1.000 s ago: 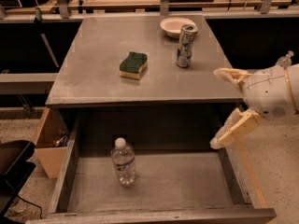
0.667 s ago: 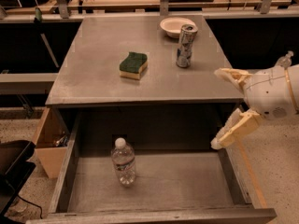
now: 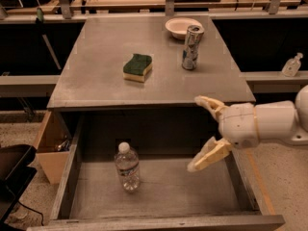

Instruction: Pick water bottle from top drawer and place on counter

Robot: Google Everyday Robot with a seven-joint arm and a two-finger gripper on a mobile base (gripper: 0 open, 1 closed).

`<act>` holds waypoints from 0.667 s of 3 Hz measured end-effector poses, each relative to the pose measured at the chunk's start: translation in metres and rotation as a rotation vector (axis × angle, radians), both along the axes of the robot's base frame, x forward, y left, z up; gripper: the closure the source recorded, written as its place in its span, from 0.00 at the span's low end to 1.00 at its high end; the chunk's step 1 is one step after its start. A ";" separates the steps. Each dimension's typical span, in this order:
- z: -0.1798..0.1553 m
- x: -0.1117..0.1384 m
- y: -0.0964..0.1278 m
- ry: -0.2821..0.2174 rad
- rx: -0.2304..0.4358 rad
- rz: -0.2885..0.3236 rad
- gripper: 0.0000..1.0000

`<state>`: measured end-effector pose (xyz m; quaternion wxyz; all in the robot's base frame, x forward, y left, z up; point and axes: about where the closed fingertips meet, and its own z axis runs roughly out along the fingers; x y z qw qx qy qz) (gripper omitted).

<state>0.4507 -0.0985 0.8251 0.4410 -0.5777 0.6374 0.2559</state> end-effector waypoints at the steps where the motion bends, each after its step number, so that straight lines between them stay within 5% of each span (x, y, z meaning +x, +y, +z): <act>1: -0.039 0.005 0.038 0.018 0.073 0.045 0.00; 2: -0.067 0.006 0.070 0.042 0.122 0.088 0.00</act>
Offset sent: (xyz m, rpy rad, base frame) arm 0.0068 0.1079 -0.1066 0.1879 0.0770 0.1383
